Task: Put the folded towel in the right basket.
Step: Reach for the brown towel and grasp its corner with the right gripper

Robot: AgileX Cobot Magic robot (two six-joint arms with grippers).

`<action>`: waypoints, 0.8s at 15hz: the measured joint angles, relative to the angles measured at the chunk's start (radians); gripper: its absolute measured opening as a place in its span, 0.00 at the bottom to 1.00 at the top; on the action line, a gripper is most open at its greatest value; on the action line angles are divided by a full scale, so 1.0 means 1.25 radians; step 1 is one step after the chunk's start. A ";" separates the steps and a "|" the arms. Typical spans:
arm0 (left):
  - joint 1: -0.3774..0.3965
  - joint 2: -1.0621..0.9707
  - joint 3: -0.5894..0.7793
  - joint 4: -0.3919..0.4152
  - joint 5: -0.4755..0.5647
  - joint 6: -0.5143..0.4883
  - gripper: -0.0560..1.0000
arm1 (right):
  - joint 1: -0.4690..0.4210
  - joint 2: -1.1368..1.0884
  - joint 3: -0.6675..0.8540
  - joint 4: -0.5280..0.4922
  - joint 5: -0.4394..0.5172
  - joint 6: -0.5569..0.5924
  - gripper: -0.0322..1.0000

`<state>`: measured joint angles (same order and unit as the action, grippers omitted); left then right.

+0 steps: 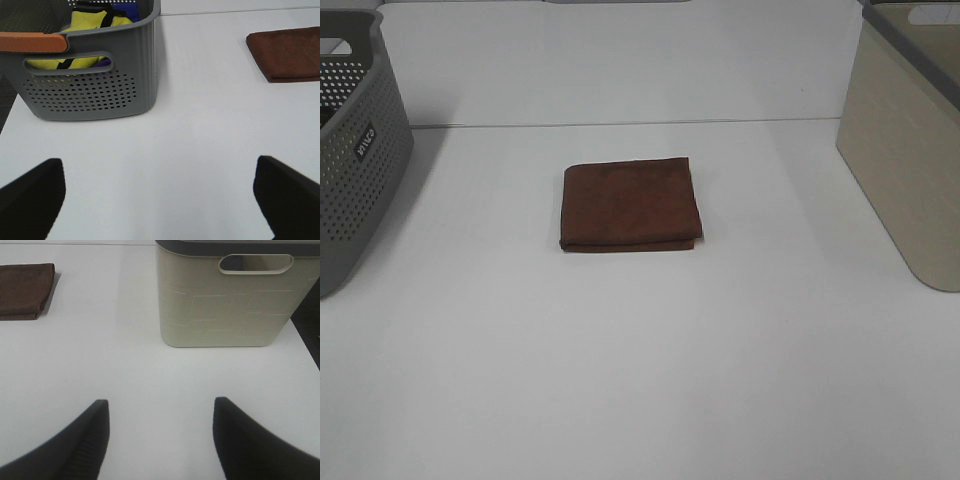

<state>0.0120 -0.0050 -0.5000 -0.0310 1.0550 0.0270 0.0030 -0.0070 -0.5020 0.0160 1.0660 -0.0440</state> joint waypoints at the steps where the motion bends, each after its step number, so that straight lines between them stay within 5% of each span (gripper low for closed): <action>1: 0.000 0.000 0.000 0.000 0.000 0.000 0.97 | 0.000 0.000 0.000 0.000 0.000 0.000 0.60; 12: 0.000 0.000 0.000 0.000 0.000 0.000 0.97 | 0.000 0.000 0.000 0.000 0.000 0.000 0.60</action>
<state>0.0120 -0.0050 -0.5000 -0.0310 1.0550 0.0270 0.0030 -0.0070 -0.5020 0.0160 1.0660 -0.0440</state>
